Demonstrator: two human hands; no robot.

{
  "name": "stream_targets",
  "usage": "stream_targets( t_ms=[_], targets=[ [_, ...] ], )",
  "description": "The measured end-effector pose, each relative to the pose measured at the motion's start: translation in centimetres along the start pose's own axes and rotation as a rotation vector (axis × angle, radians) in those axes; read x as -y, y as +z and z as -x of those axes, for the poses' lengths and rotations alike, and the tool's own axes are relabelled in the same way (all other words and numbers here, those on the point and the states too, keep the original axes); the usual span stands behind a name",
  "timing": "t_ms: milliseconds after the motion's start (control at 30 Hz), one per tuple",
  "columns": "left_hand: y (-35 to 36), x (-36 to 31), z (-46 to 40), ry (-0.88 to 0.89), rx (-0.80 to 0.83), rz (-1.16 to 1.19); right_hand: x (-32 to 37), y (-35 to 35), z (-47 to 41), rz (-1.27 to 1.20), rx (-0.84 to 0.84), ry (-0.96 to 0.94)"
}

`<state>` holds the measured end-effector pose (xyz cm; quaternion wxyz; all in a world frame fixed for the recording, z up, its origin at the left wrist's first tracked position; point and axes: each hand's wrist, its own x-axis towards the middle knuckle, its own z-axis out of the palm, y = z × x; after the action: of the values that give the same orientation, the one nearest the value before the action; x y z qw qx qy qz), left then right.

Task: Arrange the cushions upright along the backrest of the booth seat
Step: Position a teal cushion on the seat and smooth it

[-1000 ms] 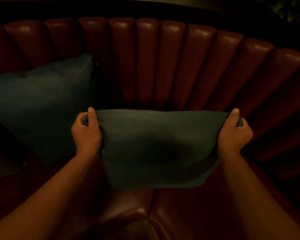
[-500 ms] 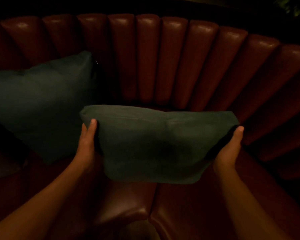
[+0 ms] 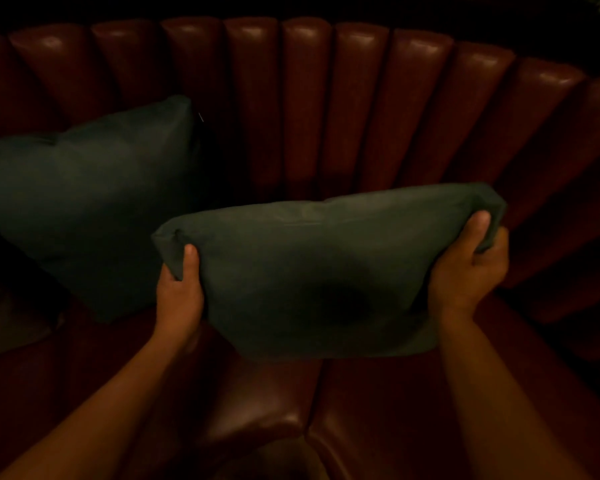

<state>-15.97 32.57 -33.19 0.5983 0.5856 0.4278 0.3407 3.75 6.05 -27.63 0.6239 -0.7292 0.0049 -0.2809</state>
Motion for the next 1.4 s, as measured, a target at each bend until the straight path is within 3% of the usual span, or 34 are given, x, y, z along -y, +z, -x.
stream_targets(
  t_ms=[67,167,200,300,400,500,567,667,733,800,833,900,1033,1100,1200,1267,1400],
  targets=[
    [-0.9,0.5,-0.5,-0.004,0.005,0.033,3.5,0.6,-0.8,-0.005,0.012,-0.116],
    [-2.2,0.4,-1.3,-0.298,0.016,0.219,9.9,1.9,-1.6,0.042,0.045,-0.325],
    [-2.6,0.2,-1.6,-0.322,-0.006,0.236,12.2,2.4,-1.7,0.092,0.096,-0.39],
    [-3.6,-1.2,-1.4,-0.03,-0.077,0.007,16.0,4.9,-0.5,0.284,0.358,-0.555],
    [-2.6,-3.0,0.0,0.239,0.108,-0.103,12.6,8.1,3.7,0.518,0.643,-0.739],
    [-0.2,-4.7,1.5,0.286,0.426,-0.045,8.7,9.0,8.4,0.529,0.909,-0.799],
    [1.3,-5.9,1.5,0.278,0.441,0.003,9.1,8.9,8.8,0.48,0.963,-0.832],
    [2.6,-7.2,0.2,0.224,0.395,0.04,12.1,7.6,5.4,0.356,1.068,-0.688],
    [3.6,-7.8,-0.3,0.192,0.42,0.009,12.5,5.1,1.8,0.361,0.858,-0.657],
    [4.5,-7.8,-0.6,0.183,0.387,-0.008,10.5,2.1,-1.0,0.402,0.498,-0.572],
    [4.7,-7.8,-0.6,0.188,0.357,-0.007,9.3,0.7,-1.6,0.421,0.353,-0.451],
    [5.2,-7.5,-0.8,0.168,0.296,0.012,6.4,-0.8,-1.4,0.423,0.221,-0.155],
    [5.7,-6.7,0.0,0.132,0.213,0.015,2.7,-0.6,-0.1,0.439,0.165,0.021],
    [6.0,-6.4,0.3,0.129,0.151,0.018,1.2,-0.4,-0.2,0.279,0.112,0.244],
    [5.9,-6.2,0.2,0.093,0.123,0.004,-0.2,-0.7,-0.7,-0.029,0.185,0.473],
    [5.4,-6.1,-0.3,0.076,0.094,0.006,-0.1,-1.0,-1.1,-0.081,0.231,0.476],
    [5.3,-7.6,-0.5,0.045,0.045,0.024,1.2,-1.0,-1.7,-0.088,0.197,0.299]
  ],
)
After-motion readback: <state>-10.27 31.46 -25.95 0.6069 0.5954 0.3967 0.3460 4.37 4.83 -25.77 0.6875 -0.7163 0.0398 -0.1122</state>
